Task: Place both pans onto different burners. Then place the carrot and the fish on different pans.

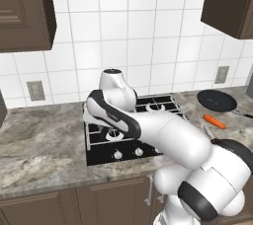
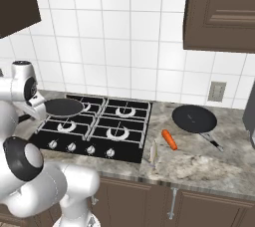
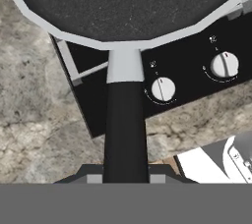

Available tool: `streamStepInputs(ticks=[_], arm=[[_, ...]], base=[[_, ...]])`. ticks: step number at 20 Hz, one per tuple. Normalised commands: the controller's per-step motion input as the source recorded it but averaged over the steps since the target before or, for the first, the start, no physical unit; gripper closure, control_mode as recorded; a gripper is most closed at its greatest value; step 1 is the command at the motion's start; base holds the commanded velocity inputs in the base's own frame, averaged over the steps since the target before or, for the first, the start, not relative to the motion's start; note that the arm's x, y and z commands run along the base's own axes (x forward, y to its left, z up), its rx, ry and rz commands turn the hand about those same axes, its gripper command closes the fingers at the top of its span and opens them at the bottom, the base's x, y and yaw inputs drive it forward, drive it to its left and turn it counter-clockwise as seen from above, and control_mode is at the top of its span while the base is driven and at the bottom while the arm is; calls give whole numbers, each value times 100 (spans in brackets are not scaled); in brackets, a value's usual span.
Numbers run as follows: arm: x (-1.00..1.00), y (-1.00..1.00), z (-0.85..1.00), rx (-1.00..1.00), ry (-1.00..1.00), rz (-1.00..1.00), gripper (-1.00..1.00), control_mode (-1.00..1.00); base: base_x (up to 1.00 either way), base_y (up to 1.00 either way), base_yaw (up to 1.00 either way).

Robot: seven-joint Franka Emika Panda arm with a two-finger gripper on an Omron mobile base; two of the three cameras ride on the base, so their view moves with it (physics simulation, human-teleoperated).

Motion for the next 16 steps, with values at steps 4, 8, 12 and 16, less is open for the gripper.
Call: streamStepInputs(ticks=[4, 8, 12, 16], arm=[[12, 0, -13, 0, 5, 0, 100, -100], [1, 0, -20, 0, 6, -1, 100, -100], [3, 0, -28, 0, 6, -1, 100, -100], [16, 0, -24, 0, 7, 0, 100, -100]], base=[[0, 0, 0], [0, 0, 0], [0, 0, 0], [0, 0, 0]])
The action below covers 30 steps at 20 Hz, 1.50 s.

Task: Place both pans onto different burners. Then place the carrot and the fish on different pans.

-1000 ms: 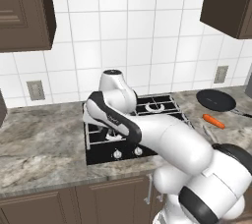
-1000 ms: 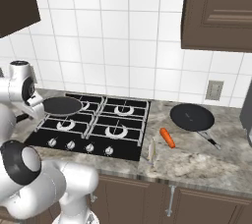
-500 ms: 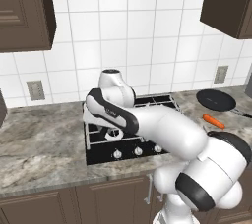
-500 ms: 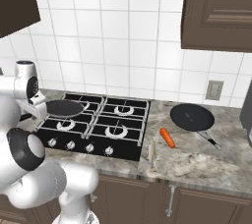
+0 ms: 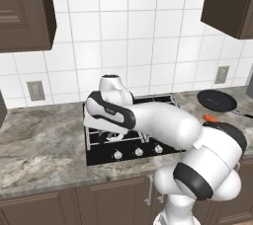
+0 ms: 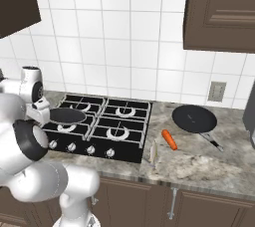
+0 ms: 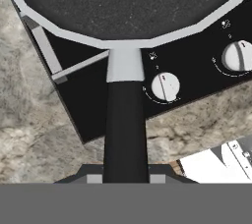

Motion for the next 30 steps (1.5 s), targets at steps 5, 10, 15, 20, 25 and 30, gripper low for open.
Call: streamStepInputs(ticks=[5, 10, 15, 20, 25, 30], arm=[[24, 0, -23, 0, 8, 0, 100, -100], [14, 0, -27, 0, 8, 0, 100, -100], [0, 15, -37, 0, 7, -1, 100, -100], [0, 22, -38, 0, 8, -1, 100, -100], [0, 5, -21, 0, 7, -1, -100, -100], [-1, 0, -2, 0, 2, -1, -100, -100]], base=[[0, 0, 0], [0, 0, 0], [0, 0, 0], [0, 0, 0], [0, 0, 0], [0, 0, 0]])
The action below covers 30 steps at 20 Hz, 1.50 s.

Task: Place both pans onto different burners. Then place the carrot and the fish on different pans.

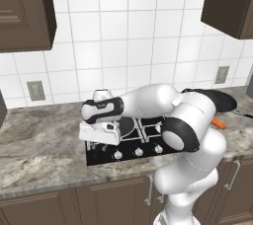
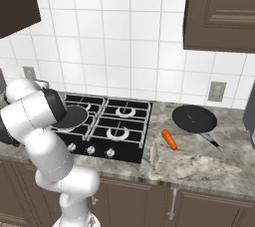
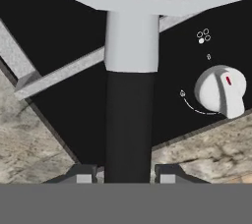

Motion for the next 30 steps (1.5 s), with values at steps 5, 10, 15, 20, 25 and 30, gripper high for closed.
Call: streamStepInputs(ticks=[5, 10, 15, 20, 25, 30], arm=[[-9, 0, 7, -1, 0, 0, -100, -100], [-29, 0, 30, -2, -5, 0, -100, -100], [-40, -13, 46, -1, -8, 0, -100, -100], [-41, -33, 47, 0, -11, 0, -100, -100], [-51, -57, 51, -1, -13, 1, -100, -100], [-58, -60, 47, -3, -10, 2, -100, -100]], base=[[0, 0, 0], [0, 0, 0], [0, 0, 0], [0, 0, 0], [0, 0, 0], [0, 0, 0]])
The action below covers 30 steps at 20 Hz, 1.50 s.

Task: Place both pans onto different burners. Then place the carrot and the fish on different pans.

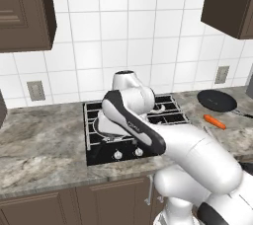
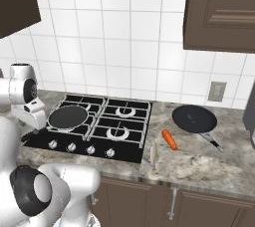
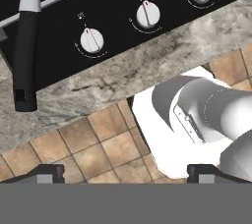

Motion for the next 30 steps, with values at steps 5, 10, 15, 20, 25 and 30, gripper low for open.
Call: streamStepInputs(ticks=[5, 10, 15, 20, 25, 30], arm=[[-55, -65, 44, -5, -7, 7, -100, -100], [-56, -78, 42, -8, -13, 23, -100, -100], [-40, -73, 25, -5, -9, 30, -100, -100], [-12, -56, 2, 0, -3, 23, -100, -100], [-1, -40, 1, 0, -1, 17, -100, -100], [0, -6, 28, 2, 0, 3, -100, -100]], base=[[0, 0, 0], [0, 0, 0], [0, 0, 0], [0, 0, 0], [0, 0, 0], [0, 0, 0]])
